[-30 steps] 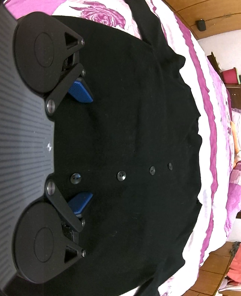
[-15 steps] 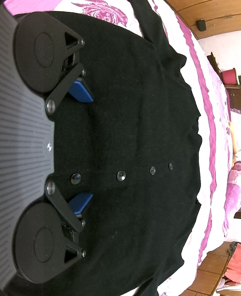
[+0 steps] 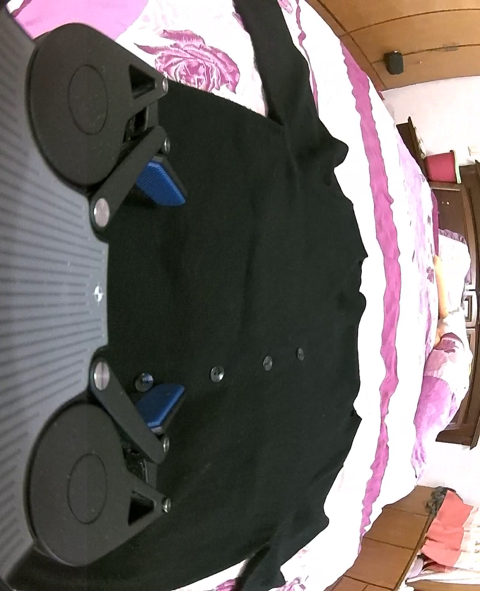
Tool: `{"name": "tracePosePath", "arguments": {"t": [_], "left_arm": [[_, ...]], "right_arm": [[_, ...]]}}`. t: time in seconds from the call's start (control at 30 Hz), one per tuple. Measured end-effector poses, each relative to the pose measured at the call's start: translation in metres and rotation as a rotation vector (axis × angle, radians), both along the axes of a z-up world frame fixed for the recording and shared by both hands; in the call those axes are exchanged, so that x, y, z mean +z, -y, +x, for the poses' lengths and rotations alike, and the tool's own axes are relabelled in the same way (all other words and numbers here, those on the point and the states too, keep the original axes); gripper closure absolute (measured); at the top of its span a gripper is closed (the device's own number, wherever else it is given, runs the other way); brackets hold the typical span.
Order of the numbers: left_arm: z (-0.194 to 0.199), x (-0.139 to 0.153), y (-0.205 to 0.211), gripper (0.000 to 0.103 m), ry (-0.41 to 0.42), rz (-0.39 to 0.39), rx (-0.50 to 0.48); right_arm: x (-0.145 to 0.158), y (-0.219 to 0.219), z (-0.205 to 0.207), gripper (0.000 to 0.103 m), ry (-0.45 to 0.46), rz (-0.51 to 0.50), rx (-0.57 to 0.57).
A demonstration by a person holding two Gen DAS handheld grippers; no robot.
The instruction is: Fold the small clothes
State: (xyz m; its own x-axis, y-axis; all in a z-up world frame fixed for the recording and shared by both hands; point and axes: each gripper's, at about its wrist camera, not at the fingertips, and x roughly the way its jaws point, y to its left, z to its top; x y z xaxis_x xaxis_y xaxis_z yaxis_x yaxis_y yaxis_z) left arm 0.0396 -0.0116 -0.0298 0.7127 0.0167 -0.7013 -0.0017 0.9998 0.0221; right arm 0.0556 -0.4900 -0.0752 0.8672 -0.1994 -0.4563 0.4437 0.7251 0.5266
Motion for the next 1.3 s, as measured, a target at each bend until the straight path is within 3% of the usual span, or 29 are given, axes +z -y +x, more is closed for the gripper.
{"name": "tracePosePath", "arguments": {"t": [0.33, 0.6, 0.73, 1.0, 1.07, 1.23, 1.3], "left_arm": [[-0.009, 0.027, -0.022, 0.0, 0.073, -0.006, -0.006], [-0.014, 0.049, -0.054, 0.0, 0.179, -0.031, 0.026], [-0.013, 0.045, -0.066, 0.0, 0.169, -0.036, 0.049], [-0.003, 0.029, -0.077, 0.0, 0.151, -0.021, 0.062], [-0.001, 0.026, -0.076, 0.0, 0.153, -0.016, 0.057], [0.005, 0.023, -0.07, 0.0, 0.152, -0.016, 0.043], [0.007, 0.025, -0.065, 0.0, 0.152, -0.023, 0.033]], "right_arm": [[0.071, -0.059, 0.002, 0.093, 0.137, -0.119, 0.161], [0.122, -0.158, 0.03, 0.093, 0.256, -0.273, 0.428], [0.109, -0.216, 0.059, 0.093, 0.213, -0.323, 0.573], [0.034, -0.304, 0.082, 0.09, 0.018, -0.319, 0.767], [0.024, -0.316, 0.078, 0.086, -0.029, -0.336, 0.785], [0.034, -0.314, 0.052, 0.056, -0.02, -0.316, 0.807], [0.039, -0.306, 0.038, 0.054, -0.004, -0.288, 0.817]]}}
